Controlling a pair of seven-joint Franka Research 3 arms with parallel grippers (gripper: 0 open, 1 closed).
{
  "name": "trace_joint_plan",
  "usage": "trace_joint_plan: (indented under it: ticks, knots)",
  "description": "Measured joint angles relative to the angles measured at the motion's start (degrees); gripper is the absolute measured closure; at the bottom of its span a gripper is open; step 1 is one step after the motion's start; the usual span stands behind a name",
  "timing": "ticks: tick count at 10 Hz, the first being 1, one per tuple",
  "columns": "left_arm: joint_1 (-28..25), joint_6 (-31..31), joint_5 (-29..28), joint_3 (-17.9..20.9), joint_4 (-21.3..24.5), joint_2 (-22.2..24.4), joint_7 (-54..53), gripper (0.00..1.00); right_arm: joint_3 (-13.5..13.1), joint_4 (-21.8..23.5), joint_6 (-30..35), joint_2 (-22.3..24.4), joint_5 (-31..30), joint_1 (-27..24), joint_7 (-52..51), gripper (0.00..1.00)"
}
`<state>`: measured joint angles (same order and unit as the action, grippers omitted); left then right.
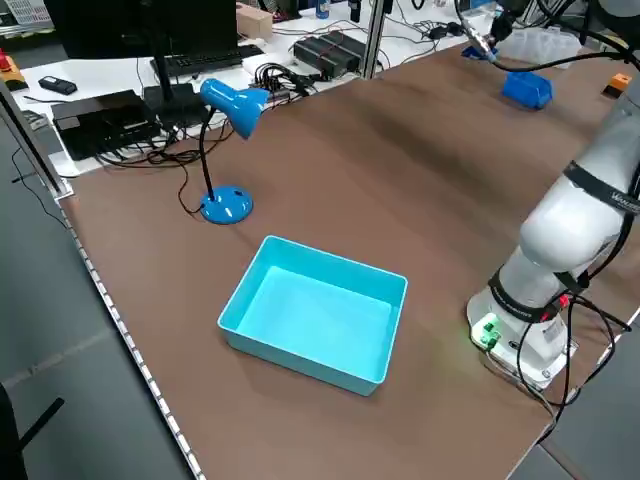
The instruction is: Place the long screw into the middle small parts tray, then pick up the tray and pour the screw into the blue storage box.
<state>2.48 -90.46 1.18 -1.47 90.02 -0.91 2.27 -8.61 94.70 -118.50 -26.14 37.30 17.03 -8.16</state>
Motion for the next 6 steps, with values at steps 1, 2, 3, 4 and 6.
trace_joint_plan:
  ticks: [1, 2, 3, 4, 6]
  knots:
    - [0.0, 0.0, 0.0, 0.0, 0.0, 0.0, 0.0, 0.00, 0.0, 0.2, 3.1, 0.6, 0.0, -3.8, -5.1, 0.97]
    - [0.0, 0.0, 0.0, 0.0, 0.0, 0.0, -0.1, 0.00, 0.0, 0.4, 5.4, 0.9, 0.0, -6.9, -9.5, 0.97]
    - [0.0, 0.0, 0.0, 0.0, 0.0, 0.0, -0.1, 0.00, -0.1, 0.5, 7.6, 0.9, 0.0, -9.1, -12.8, 0.97]
    - [-0.1, 0.0, 0.0, 0.1, 0.0, 0.0, -0.2, 0.00, -0.1, 0.6, 10.2, 0.9, -0.6, -10.8, -15.2, 0.97]
    - [-0.1, 0.0, 0.0, 0.1, 0.0, 0.0, -0.2, 0.00, -0.1, 0.7, 14.6, 1.4, -5.0, -12.4, -16.9, 0.97]
